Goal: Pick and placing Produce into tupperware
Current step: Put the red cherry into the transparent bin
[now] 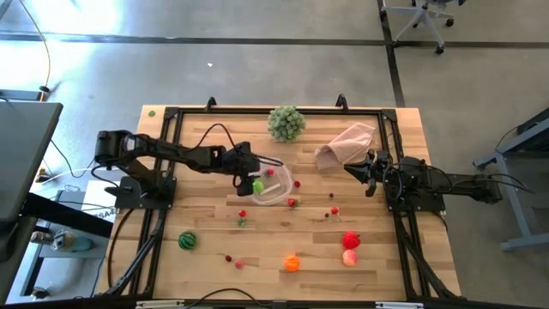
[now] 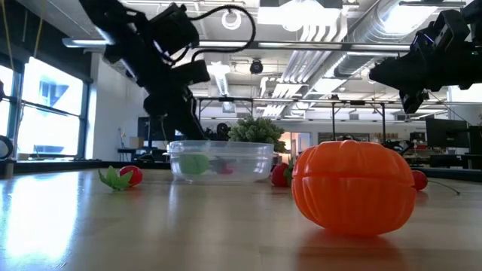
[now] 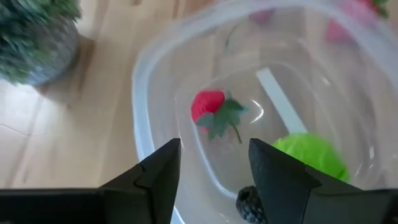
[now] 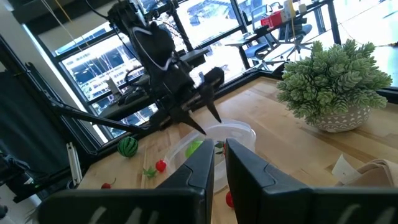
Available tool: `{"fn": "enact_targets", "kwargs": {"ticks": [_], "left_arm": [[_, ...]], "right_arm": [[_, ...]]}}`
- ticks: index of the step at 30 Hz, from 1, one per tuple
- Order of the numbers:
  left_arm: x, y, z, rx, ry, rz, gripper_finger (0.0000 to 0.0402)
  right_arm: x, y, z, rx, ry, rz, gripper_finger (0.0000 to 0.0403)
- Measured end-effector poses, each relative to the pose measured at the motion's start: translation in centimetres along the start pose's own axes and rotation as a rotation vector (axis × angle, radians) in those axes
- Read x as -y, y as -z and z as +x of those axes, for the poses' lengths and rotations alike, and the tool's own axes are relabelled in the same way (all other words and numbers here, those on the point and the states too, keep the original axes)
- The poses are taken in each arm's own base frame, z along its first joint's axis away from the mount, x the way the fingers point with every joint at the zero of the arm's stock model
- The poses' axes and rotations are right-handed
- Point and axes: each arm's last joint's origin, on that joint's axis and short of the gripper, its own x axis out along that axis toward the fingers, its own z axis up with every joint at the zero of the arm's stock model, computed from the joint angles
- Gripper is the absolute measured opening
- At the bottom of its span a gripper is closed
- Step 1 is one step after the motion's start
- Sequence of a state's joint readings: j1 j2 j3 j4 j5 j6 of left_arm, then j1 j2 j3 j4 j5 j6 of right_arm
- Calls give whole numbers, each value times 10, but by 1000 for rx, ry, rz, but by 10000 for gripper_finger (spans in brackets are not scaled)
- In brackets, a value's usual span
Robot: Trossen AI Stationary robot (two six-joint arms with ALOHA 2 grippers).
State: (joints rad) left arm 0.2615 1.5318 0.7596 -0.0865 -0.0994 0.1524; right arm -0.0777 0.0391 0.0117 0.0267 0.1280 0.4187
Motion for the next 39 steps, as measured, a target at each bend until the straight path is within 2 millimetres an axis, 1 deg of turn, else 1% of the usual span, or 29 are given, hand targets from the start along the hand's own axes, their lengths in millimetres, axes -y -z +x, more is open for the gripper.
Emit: {"fn": "enact_targets", "kwargs": {"ticks": [5,10,13,17,20,23,25,28,31,35,39], "left_arm": [[0,-27,-24,-87,38,-16,149],[15,-46,-54,-241,77,-120,120],[32,-46,-65,-334,85,-231,104],[58,-38,-72,-405,79,-360,87],[77,-31,-77,-456,55,-498,79],[91,-28,-82,-479,35,-607,79],[98,-25,-83,-484,11,-640,80],[104,-25,-84,-454,-28,-642,79],[107,-23,-77,-447,-81,-671,79],[113,-22,-58,-448,-114,-760,79],[121,-24,-39,-423,-104,-817,79]], "right_arm": [[0,0,0,0,0,0,30],[0,0,0,0,0,0,30],[0,0,0,0,0,0,30],[0,0,0,0,0,0,30],[0,0,0,0,0,0,30],[0,0,0,0,0,0,30],[0,0,0,0,0,0,30],[0,0,0,0,0,0,30],[0,0,0,0,0,0,30],[0,0,0,0,0,0,30],[0,0,0,0,0,0,30]]}}
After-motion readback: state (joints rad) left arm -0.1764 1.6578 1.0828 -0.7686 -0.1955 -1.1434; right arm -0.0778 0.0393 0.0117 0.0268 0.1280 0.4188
